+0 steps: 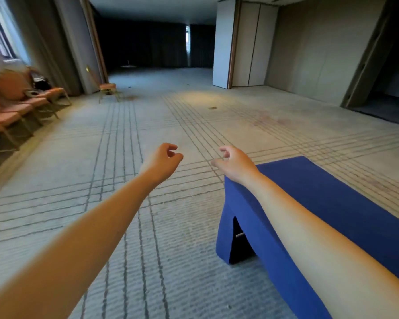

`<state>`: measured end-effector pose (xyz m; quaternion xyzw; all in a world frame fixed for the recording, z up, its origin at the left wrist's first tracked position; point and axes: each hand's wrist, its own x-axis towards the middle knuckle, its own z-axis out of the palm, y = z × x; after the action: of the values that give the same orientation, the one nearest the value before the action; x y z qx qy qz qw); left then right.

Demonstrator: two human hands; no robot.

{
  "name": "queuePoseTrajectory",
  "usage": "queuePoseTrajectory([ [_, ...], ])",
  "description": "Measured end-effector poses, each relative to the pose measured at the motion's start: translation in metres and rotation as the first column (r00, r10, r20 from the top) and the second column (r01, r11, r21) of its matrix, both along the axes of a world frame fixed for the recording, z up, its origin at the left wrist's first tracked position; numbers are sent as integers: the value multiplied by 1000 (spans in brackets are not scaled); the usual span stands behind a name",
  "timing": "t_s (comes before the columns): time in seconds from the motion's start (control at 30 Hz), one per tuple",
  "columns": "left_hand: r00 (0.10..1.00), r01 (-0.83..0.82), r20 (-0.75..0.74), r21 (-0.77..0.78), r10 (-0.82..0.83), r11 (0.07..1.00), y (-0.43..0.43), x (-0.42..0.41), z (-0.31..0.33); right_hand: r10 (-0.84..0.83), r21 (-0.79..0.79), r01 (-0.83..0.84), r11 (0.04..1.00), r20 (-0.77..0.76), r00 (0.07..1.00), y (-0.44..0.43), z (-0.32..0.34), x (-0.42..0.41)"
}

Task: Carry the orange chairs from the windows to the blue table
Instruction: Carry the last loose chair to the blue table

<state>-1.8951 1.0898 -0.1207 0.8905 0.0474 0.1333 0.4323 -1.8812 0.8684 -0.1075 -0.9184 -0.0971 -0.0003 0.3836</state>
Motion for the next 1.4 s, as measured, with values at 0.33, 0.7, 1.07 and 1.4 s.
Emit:
queuePoseTrajectory([
  [0.33,950,-304,74,-10,304,953,40,23,51,276,-26,-275,961,140,951,38,53,96],
  [0.7,900,-428,71,-28,429,903,91,77,83,372,30,-386,922,208,904,97,82,182],
  [1.07,921,-373,100,-55,377,926,221,236,87,349,12,-360,933,217,912,218,81,323],
  [1.4,928,-359,88,-47,362,932,355,403,85,325,-40,-325,945,229,917,343,77,476],
])
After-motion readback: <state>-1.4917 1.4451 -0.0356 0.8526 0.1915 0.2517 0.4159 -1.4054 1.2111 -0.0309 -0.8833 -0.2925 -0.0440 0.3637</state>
